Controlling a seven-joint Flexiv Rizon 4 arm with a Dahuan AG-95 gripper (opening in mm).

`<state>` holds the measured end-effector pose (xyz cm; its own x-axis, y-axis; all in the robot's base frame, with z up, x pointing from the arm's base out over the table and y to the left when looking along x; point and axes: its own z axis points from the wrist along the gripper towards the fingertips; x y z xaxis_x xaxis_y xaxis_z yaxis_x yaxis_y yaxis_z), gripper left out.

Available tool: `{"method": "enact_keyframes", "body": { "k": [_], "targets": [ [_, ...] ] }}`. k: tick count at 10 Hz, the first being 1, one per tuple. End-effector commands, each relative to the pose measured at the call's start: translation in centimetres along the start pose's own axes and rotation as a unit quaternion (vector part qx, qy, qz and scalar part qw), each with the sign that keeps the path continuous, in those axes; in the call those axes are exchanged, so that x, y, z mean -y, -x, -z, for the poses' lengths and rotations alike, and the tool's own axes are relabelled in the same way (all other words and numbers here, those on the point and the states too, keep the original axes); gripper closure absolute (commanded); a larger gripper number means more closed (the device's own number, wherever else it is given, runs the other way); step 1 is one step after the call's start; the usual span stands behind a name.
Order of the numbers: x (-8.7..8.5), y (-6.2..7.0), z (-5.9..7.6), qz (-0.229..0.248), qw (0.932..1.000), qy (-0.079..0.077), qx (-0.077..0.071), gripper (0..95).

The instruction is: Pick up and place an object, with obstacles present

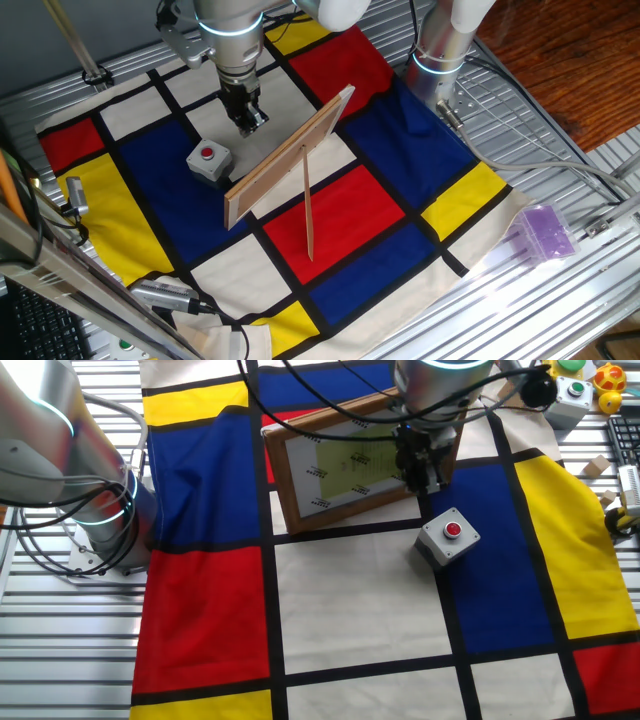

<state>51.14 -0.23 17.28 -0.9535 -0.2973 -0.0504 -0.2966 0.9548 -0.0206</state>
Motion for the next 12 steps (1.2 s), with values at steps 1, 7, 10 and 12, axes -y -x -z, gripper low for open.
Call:
{"method": "enact_keyframes", "body": {
  "k": [1, 7, 10, 12],
  "targets": [
    [1.5, 1.3, -0.2, 0.048, 0.9988, 0.004, 0.007, 57.0],
    [4.3, 4.7, -4.5, 0.121, 0.9913, 0.045, 0.024, 0.0],
    [5.1, 5.6, -6.6, 0.127, 0.9908, 0.044, 0.018, 0.0],
    [6.3, 5.8, -7.7, 0.136, 0.9898, 0.04, 0.017, 0.0]
  ]
}}
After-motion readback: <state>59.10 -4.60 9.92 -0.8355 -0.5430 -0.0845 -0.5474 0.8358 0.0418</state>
